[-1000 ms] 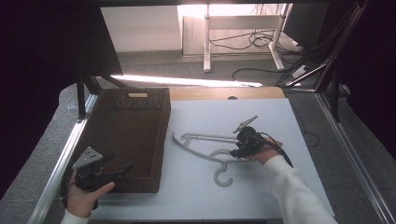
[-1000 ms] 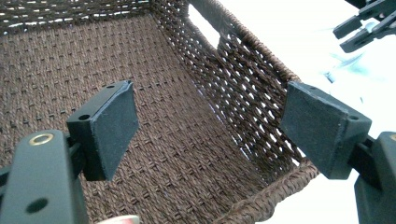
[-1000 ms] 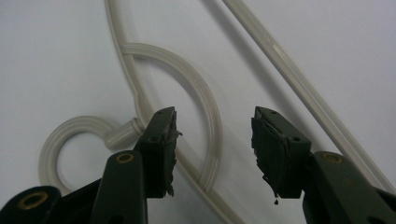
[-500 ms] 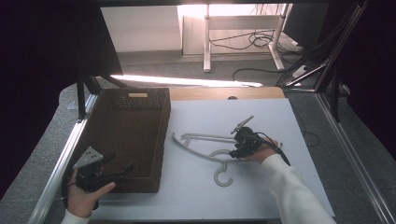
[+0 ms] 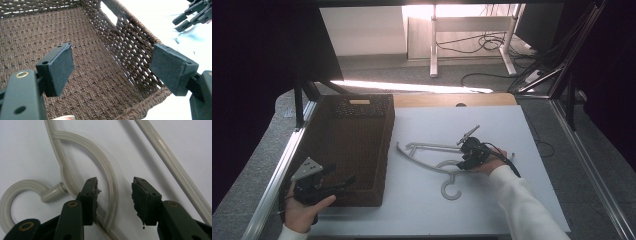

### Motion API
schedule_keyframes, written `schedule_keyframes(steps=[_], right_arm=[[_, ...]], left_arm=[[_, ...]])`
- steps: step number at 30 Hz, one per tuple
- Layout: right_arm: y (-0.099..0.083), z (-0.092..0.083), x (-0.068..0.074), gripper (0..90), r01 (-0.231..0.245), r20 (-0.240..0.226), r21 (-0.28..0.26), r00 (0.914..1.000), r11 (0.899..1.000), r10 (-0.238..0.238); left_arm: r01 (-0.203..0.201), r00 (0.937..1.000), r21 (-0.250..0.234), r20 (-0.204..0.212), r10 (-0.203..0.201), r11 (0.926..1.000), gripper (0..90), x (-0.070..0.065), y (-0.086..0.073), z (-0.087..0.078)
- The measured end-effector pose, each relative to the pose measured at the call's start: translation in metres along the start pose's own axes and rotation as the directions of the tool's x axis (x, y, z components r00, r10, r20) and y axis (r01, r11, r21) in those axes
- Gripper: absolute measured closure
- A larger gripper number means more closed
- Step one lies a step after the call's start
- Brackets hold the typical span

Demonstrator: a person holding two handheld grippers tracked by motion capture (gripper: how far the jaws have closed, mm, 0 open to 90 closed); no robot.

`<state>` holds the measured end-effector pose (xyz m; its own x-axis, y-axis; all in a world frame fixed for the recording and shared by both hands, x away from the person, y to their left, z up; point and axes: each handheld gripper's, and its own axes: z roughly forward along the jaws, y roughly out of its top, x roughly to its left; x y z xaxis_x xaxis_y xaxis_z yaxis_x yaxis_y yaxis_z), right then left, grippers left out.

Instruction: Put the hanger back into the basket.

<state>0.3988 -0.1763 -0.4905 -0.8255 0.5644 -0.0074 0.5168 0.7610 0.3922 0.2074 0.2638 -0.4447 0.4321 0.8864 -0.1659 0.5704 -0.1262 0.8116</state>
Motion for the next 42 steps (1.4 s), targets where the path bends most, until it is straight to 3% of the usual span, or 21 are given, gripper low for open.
schedule_keyframes(steps=[13,18,32,33,42], right_arm=[[0.006,0.009,0.007,69.5,0.044,0.047,0.044,0.9978,0.998,-0.046],[0.008,0.011,0.009,76.4,0.050,0.042,0.053,0.9977,0.997,-0.053],[0.012,0.011,0.015,80.8,0.095,0.074,0.081,0.9921,0.992,-0.101],[0.013,0.010,0.015,80.9,0.069,0.075,0.072,0.9944,0.995,-0.075],[0.012,-0.009,0.008,81.2,0.053,0.087,0.021,0.9947,0.998,-0.054]], left_arm=[[0.000,1.0000,0.004,-0.002,0.000,1.0000,19.2,0.001,-0.001,0.001],[0.000,1.0000,0.002,-0.002,0.000,1.0000,19.2,0.001,-0.001,0.000],[-0.001,1.0000,0.003,-0.004,0.001,1.0000,19.2,0.001,-0.001,0.000],[-0.001,1.0000,0.003,-0.005,0.001,1.0000,19.2,0.001,-0.001,0.000],[0.001,1.0000,0.000,-0.005,-0.001,1.0000,19.2,0.002,-0.001,0.000]])
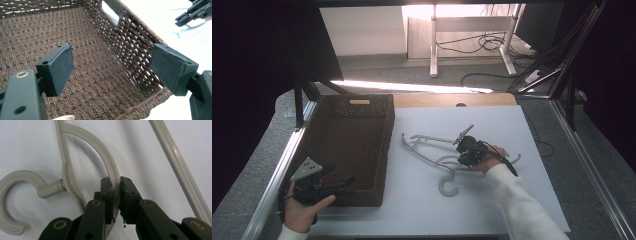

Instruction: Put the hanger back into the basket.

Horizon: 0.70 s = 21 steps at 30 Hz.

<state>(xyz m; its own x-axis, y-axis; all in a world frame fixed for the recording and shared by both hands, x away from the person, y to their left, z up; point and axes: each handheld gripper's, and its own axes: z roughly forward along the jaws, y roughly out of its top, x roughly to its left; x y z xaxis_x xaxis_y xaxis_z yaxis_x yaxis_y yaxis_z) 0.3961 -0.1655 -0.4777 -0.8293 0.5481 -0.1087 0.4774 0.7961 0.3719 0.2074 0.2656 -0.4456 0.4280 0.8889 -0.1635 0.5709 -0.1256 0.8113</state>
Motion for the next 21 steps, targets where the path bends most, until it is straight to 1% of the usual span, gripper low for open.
schedule_keyframes(steps=[3,5,6,7,8,9,10,12,13,17,19,21], right_arm=[[0.000,-0.006,-0.002,81.2,-0.017,-0.005,-0.028,0.9998,0.999,0.017],[0.000,-0.009,-0.003,81.2,-0.023,-0.009,-0.036,0.9997,0.999,0.023],[0.000,-0.014,-0.004,81.2,-0.042,-0.017,-0.059,0.9990,0.997,0.041],[0.000,-0.014,-0.004,81.2,-0.042,-0.017,-0.059,0.9990,0.997,0.041],[0.001,-0.020,-0.006,81.3,-0.060,-0.027,-0.083,0.9980,0.995,0.058],[0.001,-0.020,-0.006,81.3,-0.060,-0.027,-0.083,0.9980,0.995,0.058],[0.002,-0.027,-0.008,81.2,-0.078,-0.038,-0.107,0.9965,0.991,0.074],[0.002,-0.029,-0.008,81.2,-0.082,-0.041,-0.114,0.9961,0.990,0.078],[0.003,-0.032,-0.008,81.2,-0.092,-0.048,-0.128,0.9951,0.987,0.086],[0.008,-0.044,-0.009,81.2,-0.118,-0.058,-0.157,0.9922,0.980,0.110],[0.009,-0.045,-0.010,81.2,-0.120,-0.060,-0.163,0.9919,0.979,0.112],[0.011,-0.050,-0.010,81.2,-0.137,-0.077,-0.179,0.9891,0.974,0.125]], left_arm=[[-0.001,1.0000,0.000,0.000,0.001,1.0000,19.2,0.000,0.000,0.000],[-0.001,1.0000,0.000,-0.001,0.001,1.0000,19.2,0.000,0.000,0.000],[0.000,1.0000,0.000,-0.001,0.000,1.0000,19.2,0.000,0.000,0.000],[-0.001,1.0000,0.000,-0.001,0.001,1.0000,19.2,0.000,0.000,0.000],[-0.001,1.0000,-0.001,-0.001,0.001,1.0000,19.2,0.000,0.000,0.000],[-0.001,1.0000,-0.001,-0.001,0.001,1.0000,19.2,0.000,0.000,0.000],[-0.001,1.0000,-0.002,-0.001,0.001,1.0000,19.2,0.000,0.000,0.000],[-0.001,1.0000,-0.002,-0.001,0.001,1.0000,19.2,0.000,0.000,0.000],[-0.001,1.0000,-0.003,-0.001,0.001,1.0000,19.2,0.000,0.001,0.000],[-0.002,1.0000,-0.003,-0.001,0.002,1.0000,19.2,-0.001,0.001,0.000],[0.000,1.0000,-0.004,-0.002,0.000,1.0000,19.2,0.000,0.001,-0.001],[0.001,1.0000,-0.007,-0.002,-0.001,1.0000,19.3,0.000,0.001,-0.001]])
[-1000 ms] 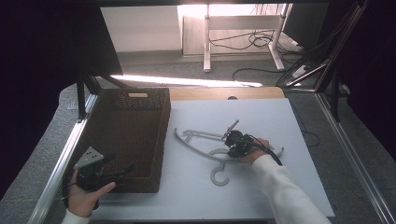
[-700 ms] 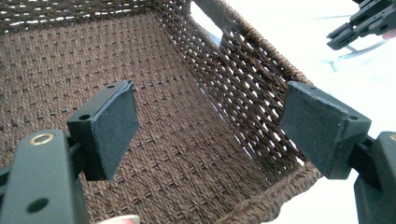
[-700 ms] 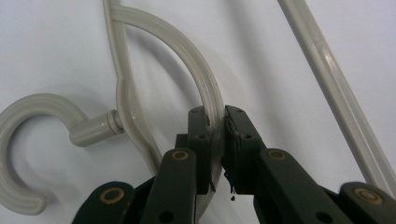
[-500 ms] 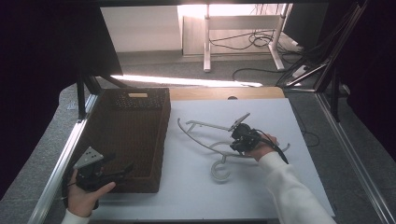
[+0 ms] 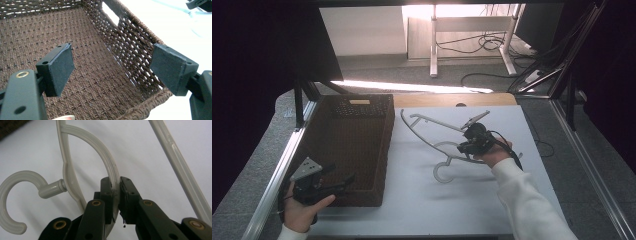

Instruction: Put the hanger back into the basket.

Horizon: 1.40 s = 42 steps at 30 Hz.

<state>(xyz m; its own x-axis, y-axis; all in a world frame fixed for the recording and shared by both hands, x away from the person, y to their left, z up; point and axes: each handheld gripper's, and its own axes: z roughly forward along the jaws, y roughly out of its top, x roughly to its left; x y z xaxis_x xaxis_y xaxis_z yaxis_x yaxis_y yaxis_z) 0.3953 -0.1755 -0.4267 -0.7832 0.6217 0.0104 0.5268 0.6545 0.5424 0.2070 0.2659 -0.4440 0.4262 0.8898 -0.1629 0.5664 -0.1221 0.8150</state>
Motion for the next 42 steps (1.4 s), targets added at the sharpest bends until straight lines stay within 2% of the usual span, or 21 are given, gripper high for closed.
schedule_keyframes(steps=[9,12,16,22,25,26,28,32,33,35,39,42], right_arm=[[0.004,-0.018,0.000,81.2,-0.058,-0.076,-0.081,0.9958,0.995,0.052],[0.004,-0.021,0.001,81.2,-0.064,-0.078,-0.090,0.9953,0.994,0.057],[0.005,-0.023,0.001,81.2,-0.102,-0.083,-0.098,0.9921,0.990,0.094],[0.006,-0.025,-0.001,81.1,-0.180,-0.120,-0.129,0.9790,0.975,0.165],[0.007,-0.024,-0.001,81.1,-0.217,-0.153,-0.146,0.9689,0.965,0.194],[0.007,-0.024,-0.001,81.1,-0.217,-0.153,-0.146,0.9689,0.965,0.194],[0.007,-0.024,-0.002,81.1,-0.246,-0.172,-0.157,0.9605,0.957,0.219],[0.008,-0.023,-0.002,81.1,-0.274,-0.188,-0.174,0.9521,0.946,0.241],[0.008,-0.022,-0.002,81.1,-0.286,-0.198,-0.179,0.9476,0.941,0.251],[0.008,-0.022,-0.003,81.1,-0.289,-0.201,-0.180,0.9465,0.940,0.253],[0.008,-0.020,-0.003,81.1,-0.313,-0.229,-0.185,0.9354,0.931,0.269],[0.008,-0.019,-0.003,81.1,-0.319,-0.239,-0.191,0.9325,0.928,0.271]], left_arm=[[-0.005,1.0000,-0.007,0.001,0.005,1.0000,19.3,-0.001,0.002,-0.001],[-0.007,1.0000,-0.009,0.002,0.007,0.9999,19.3,-0.002,0.003,-0.001],[-0.009,1.0000,-0.011,0.002,0.009,0.9999,19.2,-0.004,0.004,-0.002],[-0.010,0.9999,-0.017,0.002,0.010,0.9998,19.3,-0.004,0.005,-0.003],[-0.011,0.9999,-0.017,0.003,0.011,0.9998,19.3,-0.004,0.005,-0.003],[-0.011,0.9999,-0.018,0.003,0.011,0.9998,19.3,-0.005,0.005,-0.003],[-0.011,0.9999,-0.018,0.003,0.011,0.9998,19.3,-0.005,0.006,-0.003],[-0.012,0.9999,-0.019,0.004,0.013,0.9997,19.3,-0.005,0.006,-0.003],[-0.014,0.9999,-0.018,0.004,0.014,0.9997,19.3,-0.006,0.006,-0.003],[-0.015,0.9999,-0.017,0.004,0.015,0.9998,19.3,-0.006,0.006,-0.002],[-0.018,0.9998,-0.019,0.008,0.018,0.9997,19.3,-0.008,0.007,-0.002],[-0.023,0.9997,-0.021,0.011,0.023,0.9995,19.3,-0.010,0.009,-0.001]])
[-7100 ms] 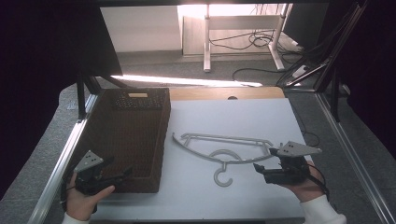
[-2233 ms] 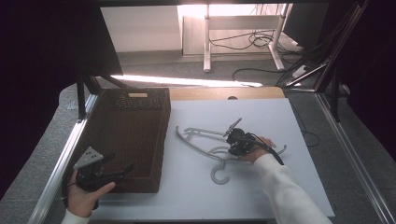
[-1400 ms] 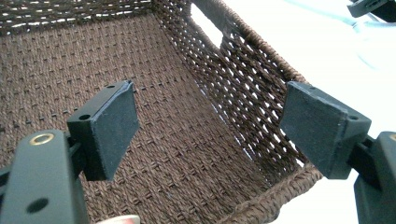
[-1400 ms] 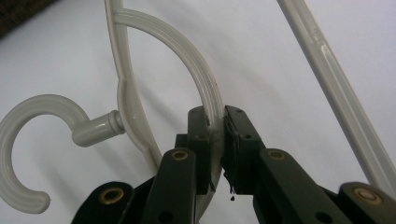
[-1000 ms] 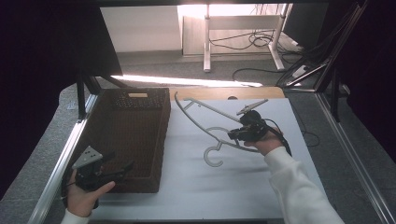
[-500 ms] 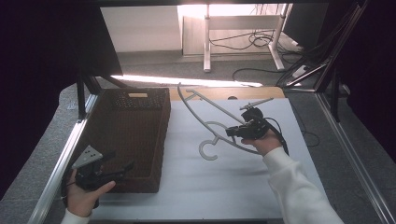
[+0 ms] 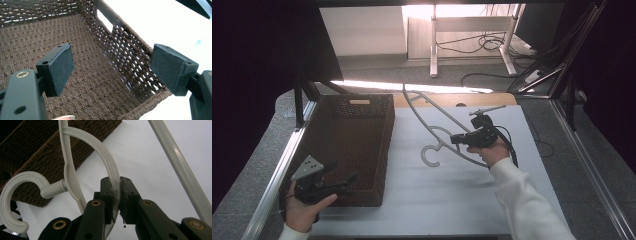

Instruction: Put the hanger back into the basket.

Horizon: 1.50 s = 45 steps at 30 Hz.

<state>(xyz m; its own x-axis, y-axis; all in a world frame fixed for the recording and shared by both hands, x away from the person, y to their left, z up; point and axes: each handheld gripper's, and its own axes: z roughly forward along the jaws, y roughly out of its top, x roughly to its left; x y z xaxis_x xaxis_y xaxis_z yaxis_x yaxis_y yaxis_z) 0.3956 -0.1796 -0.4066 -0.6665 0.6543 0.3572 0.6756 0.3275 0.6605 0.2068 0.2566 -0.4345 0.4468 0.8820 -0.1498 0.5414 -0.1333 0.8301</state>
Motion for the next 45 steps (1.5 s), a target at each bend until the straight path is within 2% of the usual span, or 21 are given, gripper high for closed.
schedule_keyframes(steps=[2,4,12,14,16,17,21,24,25,26,27,28,29,30,32,35,38,40,41,43,45], right_arm=[[0.000,0.001,0.000,81.2,-0.005,-0.011,-0.006,0.9999,1.000,0.004],[0.001,0.002,0.000,81.2,-0.026,-0.043,-0.024,0.9988,0.999,0.025],[0.003,0.005,0.002,81.2,-0.064,-0.095,-0.070,0.9939,0.996,0.057],[0.003,0.008,0.002,81.2,-0.109,-0.130,-0.104,0.9870,0.989,0.095],[0.003,0.010,0.003,81.2,-0.137,-0.150,-0.130,0.9818,0.982,0.117],[0.003,0.010,0.003,81.2,-0.137,-0.150,-0.130,0.9818,0.982,0.117],[0.001,0.017,0.004,81.2,-0.200,-0.199,-0.189,0.9666,0.961,0.162],[-0.002,0.023,0.003,81.2,-0.246,-0.234,-0.235,0.9533,0.941,0.191],[-0.004,0.027,0.001,81.2,-0.276,-0.263,-0.252,0.9420,0.928,0.208],[-0.004,0.027,0.001,81.2,-0.276,-0.263,-0.252,0.9420,0.928,0.208],[-0.005,0.030,-0.002,81.2,-0.307,-0.293,-0.264,0.9287,0.914,0.227],[-0.005,0.030,-0.002,81.2,-0.307,-0.293,-0.264,0.9287,0.914,0.227],[-0.006,0.033,-0.003,81.2,-0.344,-0.318,-0.271,0.9135,0.899,0.254],[-0.007,0.034,-0.003,81.2,-0.352,-0.323,-0.277,0.9105,0.894,0.258],[-0.007,0.035,-0.004,81.2,-0.352,-0.322,-0.281,0.9109,0.893,0.258],[-0.008,0.039,-0.003,81.2,-0.372,-0.341,-0.283,0.9006,0.884,0.270],[-0.008,0.040,-0.002,81.2,-0.382,-0.352,-0.296,0.8958,0.876,0.271],[-0.008,0.040,-0.002,81.3,-0.384,-0.355,-0.299,0.8944,0.874,0.272],[-0.007,0.040,-0.001,81.3,-0.397,-0.370,-0.308,0.8875,0.865,0.275],[-0.007,0.040,-0.001,81.3,-0.399,-0.373,-0.312,0.8862,0.862,0.275],[-0.007,0.039,0.000,81.3,-0.417,-0.389,-0.315,0.8760,0.853,0.285]], left_arm=[[-0.003,1.0000,-0.001,0.002,0.003,1.0000,19.3,-0.001,0.001,0.000],[-0.006,1.0000,-0.002,0.004,0.006,1.0000,19.3,-0.002,0.002,0.001],[-0.022,0.9997,-0.014,0.013,0.022,0.9997,19.3,-0.009,0.010,0.002],[-0.029,0.9994,-0.018,0.020,0.029,0.9994,19.3,-0.013,0.013,0.004],[-0.032,0.9992,-0.017,0.024,0.033,0.9993,19.3,-0.014,0.014,0.005],[-0.034,0.9991,-0.018,0.026,0.035,0.9993,19.3,-0.015,0.015,0.006],[-0.039,0.9988,-0.013,0.030,0.040,0.9991,19.2,-0.017,0.016,0.009],[-0.038,0.9988,-0.012,0.030,0.038,0.9992,19.2,-0.017,0.017,0.009],[-0.038,0.9988,-0.012,0.029,0.038,0.9992,19.2,-0.017,0.017,0.009],[-0.038,0.9988,-0.012,0.028,0.039,0.9992,19.2,-0.017,0.017,0.010],[-0.039,0.9988,-0.011,0.028,0.039,0.9992,19.2,-0.017,0.017,0.010],[-0.039,0.9988,-0.011,0.028,0.039,0.9992,19.2,-0.017,0.016,0.010],[-0.039,0.9988,-0.010,0.028,0.039,0.9992,19.2,-0.017,0.016,0.010],[-0.039,0.9988,-0.010,0.029,0.039,0.9992,19.3,-0.017,0.016,0.011],[-0.043,0.9986,-0.007,0.031,0.043,0.9991,19.2,-0.018,0.016,0.012],[-0.047,0.9982,-0.005,0.039,0.047,0.9989,19.3,-0.021,0.017,0.014],[-0.053,0.9971,-0.005,0.054,0.053,0.9986,19.3,-0.026,0.020,0.017],[-0.058,0.9954,-0.008,0.076,0.058,0.9983,19.3,-0.031,0.024,0.020],[-0.060,0.9944,-0.010,0.087,0.061,0.9982,19.5,-0.034,0.027,0.021],[-0.066,0.9920,-0.013,0.107,0.067,0.9977,19.5,-0.041,0.032,0.025],[-0.073,0.9890,-0.018,0.127,0.075,0.9971,19.7,-0.049,0.038,0.029]])
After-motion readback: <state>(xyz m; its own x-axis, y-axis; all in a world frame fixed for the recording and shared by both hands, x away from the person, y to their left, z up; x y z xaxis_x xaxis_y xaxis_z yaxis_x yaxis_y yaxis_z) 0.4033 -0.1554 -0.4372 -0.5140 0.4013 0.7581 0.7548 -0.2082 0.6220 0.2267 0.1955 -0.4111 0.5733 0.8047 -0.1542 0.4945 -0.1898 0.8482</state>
